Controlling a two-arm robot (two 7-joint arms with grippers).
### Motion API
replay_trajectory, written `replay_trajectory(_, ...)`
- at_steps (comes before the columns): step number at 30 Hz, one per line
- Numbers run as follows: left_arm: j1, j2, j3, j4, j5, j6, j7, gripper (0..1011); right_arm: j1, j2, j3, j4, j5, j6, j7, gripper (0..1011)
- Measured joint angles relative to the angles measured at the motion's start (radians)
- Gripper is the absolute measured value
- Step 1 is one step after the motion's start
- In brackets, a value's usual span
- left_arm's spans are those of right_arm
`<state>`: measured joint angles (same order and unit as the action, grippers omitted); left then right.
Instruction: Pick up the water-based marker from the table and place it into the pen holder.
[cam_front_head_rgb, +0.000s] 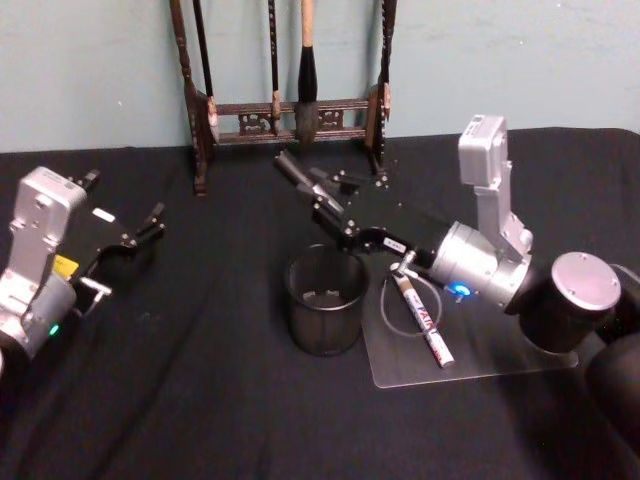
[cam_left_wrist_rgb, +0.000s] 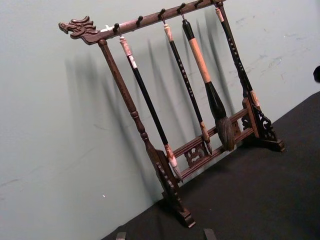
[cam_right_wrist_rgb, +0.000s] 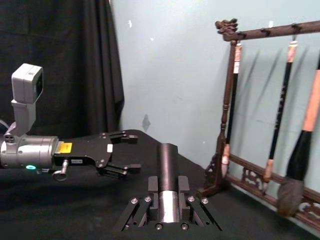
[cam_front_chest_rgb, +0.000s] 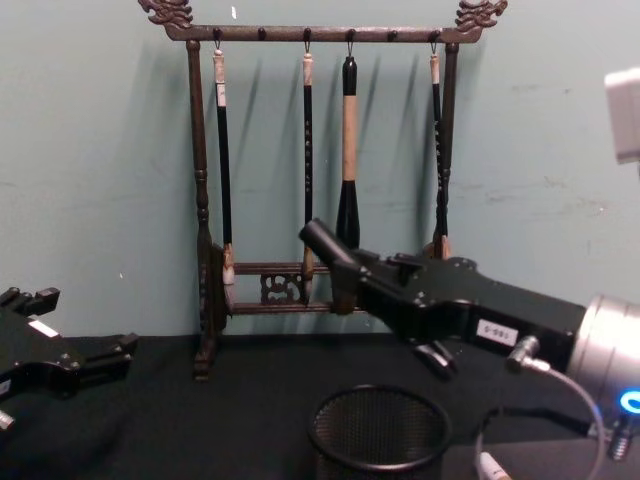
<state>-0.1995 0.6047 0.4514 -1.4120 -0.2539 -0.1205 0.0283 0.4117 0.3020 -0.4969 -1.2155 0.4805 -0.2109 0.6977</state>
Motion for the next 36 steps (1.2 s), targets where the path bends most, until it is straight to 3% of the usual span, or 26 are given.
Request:
replay_trajectory(14, 0.0, 0.0, 0.0, 0.0, 0.0, 0.0, 0.0, 1001, 0.019, -0.029, -0.037, 0.048, 0.003, -0.001, 0.008, 227)
replay_trajectory(36, 0.0, 0.0, 0.0, 0.0, 0.0, 0.0, 0.0, 1001, 0.025, -0.045, -0.056, 0.09, 0.005, 0.01, 0.013, 227)
